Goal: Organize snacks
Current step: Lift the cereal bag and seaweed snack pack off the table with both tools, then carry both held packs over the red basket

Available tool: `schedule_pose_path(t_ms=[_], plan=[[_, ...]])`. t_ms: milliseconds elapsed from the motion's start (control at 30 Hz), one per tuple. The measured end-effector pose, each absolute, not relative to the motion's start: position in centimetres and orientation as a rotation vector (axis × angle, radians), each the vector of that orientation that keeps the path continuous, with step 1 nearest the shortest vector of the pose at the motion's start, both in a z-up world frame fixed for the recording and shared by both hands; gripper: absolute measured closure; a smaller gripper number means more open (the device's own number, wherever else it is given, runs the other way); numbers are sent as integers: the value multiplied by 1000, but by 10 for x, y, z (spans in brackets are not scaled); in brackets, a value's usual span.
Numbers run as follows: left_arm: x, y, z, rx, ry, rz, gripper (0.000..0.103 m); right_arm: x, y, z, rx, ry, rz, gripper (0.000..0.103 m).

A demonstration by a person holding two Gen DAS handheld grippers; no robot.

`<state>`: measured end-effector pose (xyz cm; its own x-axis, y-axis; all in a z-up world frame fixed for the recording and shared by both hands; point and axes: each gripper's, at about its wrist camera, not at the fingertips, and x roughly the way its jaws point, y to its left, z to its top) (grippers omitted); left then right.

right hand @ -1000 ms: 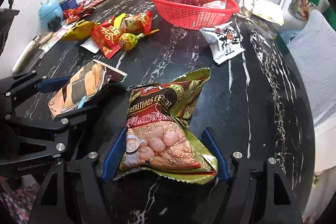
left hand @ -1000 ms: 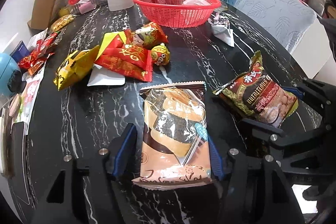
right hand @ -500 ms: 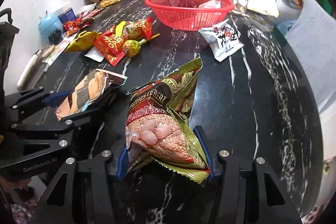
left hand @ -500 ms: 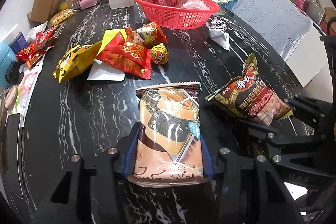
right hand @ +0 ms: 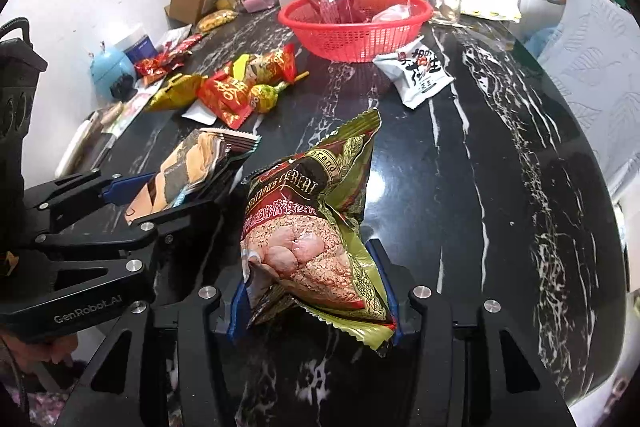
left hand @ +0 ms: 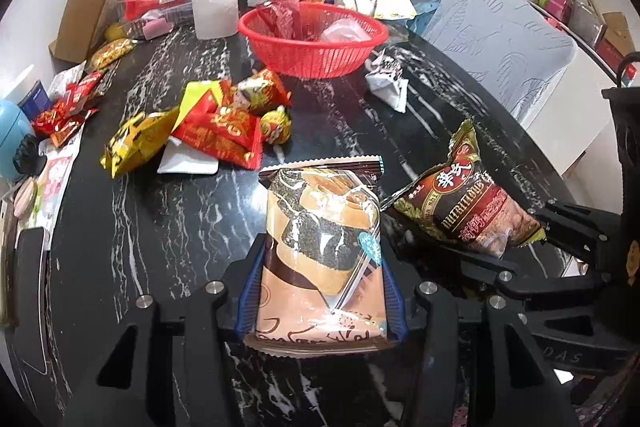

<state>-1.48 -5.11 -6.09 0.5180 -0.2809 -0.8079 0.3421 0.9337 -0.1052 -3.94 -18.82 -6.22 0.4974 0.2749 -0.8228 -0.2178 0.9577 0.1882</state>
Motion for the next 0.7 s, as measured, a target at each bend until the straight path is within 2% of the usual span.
schedule_pose_path(t_ms=[700], plan=[[19,-70,10,83,769,-438,53,-16,-212,-3,108,846,296,52]])
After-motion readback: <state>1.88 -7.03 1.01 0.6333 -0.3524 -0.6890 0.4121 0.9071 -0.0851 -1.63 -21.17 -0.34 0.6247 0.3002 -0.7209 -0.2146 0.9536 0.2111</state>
